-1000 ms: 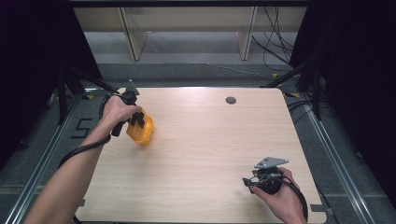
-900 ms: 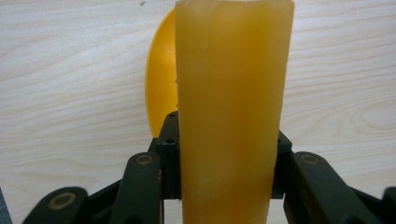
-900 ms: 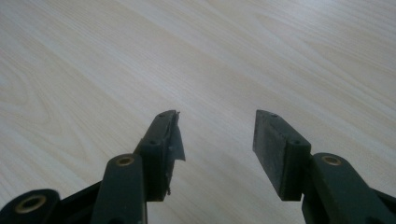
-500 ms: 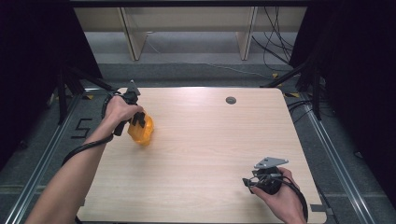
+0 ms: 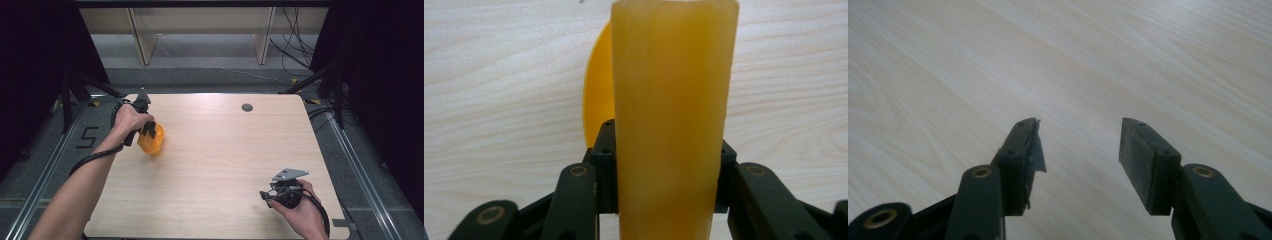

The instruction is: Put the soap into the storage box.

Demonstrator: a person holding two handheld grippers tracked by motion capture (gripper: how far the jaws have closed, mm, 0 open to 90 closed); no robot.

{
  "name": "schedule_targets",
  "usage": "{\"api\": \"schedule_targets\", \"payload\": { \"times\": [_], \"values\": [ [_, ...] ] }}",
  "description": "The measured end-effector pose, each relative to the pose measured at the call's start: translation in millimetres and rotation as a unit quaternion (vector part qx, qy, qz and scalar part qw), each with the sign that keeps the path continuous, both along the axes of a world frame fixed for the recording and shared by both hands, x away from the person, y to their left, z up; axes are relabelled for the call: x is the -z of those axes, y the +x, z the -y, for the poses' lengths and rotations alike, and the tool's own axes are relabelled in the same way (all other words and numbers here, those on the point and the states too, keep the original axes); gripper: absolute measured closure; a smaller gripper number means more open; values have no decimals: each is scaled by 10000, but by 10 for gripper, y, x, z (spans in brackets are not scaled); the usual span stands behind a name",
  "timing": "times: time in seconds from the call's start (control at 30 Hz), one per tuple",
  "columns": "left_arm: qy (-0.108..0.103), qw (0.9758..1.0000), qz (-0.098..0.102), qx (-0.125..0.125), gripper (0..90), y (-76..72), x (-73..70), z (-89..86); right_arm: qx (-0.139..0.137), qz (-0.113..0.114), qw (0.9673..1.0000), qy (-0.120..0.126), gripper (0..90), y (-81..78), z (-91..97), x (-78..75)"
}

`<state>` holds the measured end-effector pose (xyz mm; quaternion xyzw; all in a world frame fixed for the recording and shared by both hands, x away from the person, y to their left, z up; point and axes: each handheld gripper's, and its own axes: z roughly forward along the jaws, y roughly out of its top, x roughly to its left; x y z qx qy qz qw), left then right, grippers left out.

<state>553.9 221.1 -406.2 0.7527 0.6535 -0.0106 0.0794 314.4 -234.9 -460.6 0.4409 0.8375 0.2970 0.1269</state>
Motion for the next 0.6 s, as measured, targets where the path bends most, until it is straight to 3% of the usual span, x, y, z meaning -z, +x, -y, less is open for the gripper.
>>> {"api": "schedule_targets", "payload": {
  "times": [0.1,0.13,0.17,0.2,0.27,0.3,0.6],
  "values": [
    [24,10000,-33,-32,603,7,21,4,29,-37,10000,15,504,-7,-7,3],
    [-35,9998,77,-189,603,6,45,26,29,-37,10000,15,504,-7,-7,3],
    [31,10000,-44,-5,603,13,37,-1,20,-31,10000,12,504,-6,-6,2],
    [-30,9994,142,-326,603,8,79,43,-28,17,10000,-30,504,4,6,1],
    [-23,9994,146,-299,603,10,87,40,-25,15,10000,-28,504,4,6,2],
    [29,10000,-32,-70,603,18,73,5,-46,19,10000,-36,504,7,8,4],
    [45,10000,-62,-51,602,35,109,-1,-117,65,9999,-62,504,16,14,15]
  ]
}}
